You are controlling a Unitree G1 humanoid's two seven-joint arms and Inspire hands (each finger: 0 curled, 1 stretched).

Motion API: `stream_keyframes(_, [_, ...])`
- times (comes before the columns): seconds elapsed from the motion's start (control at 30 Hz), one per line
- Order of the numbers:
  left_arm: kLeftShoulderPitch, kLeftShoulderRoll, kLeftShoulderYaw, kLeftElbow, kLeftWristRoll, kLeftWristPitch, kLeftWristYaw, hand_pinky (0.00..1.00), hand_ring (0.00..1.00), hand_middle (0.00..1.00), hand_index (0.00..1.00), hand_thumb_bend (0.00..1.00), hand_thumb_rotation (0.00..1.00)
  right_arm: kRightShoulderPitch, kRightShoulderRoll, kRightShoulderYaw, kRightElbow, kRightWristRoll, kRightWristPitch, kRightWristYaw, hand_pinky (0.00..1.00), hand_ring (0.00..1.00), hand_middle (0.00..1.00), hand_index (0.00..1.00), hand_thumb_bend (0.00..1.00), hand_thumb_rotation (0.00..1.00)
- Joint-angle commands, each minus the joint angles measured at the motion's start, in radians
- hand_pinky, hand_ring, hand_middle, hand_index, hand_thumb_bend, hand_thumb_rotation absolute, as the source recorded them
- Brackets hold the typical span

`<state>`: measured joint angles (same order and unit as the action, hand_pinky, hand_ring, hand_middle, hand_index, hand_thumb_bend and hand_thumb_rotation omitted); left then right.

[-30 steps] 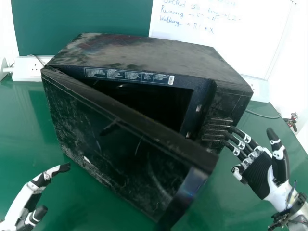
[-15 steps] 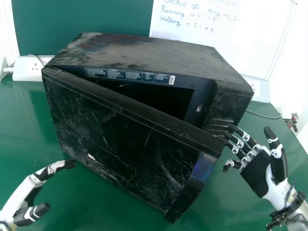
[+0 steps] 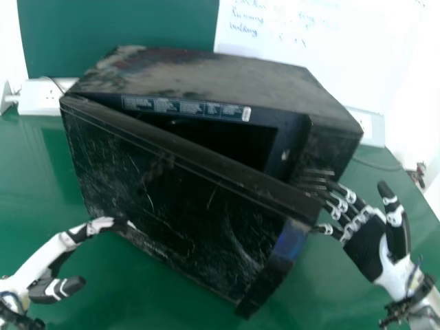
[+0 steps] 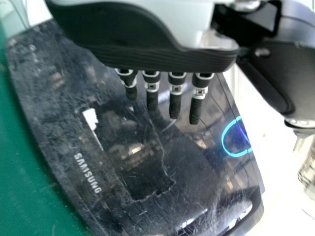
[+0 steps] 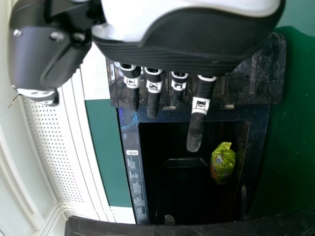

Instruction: Put biscuit inside oven

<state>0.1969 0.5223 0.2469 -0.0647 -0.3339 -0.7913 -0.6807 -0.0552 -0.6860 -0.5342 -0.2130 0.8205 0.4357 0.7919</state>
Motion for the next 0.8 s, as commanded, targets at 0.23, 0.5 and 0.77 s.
stream_keyframes(0.23, [-0.105, 0.043, -0.047, 0.011, -0.008, 0.079, -0.037, 0.97, 1.00, 1.00, 1.00, 1.00, 1.00, -0.007, 0.010, 0.002, 0.004, -0.009, -0.012, 0.002, 0.54, 0.84, 0.90, 0.86, 0.83, 0.96])
stream_keyframes(0.5, [-0.221, 0.058, -0.082, 0.054, 0.002, 0.118, -0.084, 0.99, 1.00, 1.00, 1.00, 1.00, 1.00, 0.001, 0.011, -0.004, -0.003, -0.012, -0.012, -0.005, 0.57, 0.84, 0.90, 0.88, 0.86, 0.99])
stream_keyframes(0.77, [-0.321, 0.041, -0.111, 0.133, -0.003, 0.111, -0.126, 0.99, 1.00, 1.00, 1.00, 1.00, 1.00, 0.009, 0.014, -0.010, -0.020, -0.024, -0.025, -0.016, 0.60, 0.85, 0.90, 0.88, 0.82, 0.97])
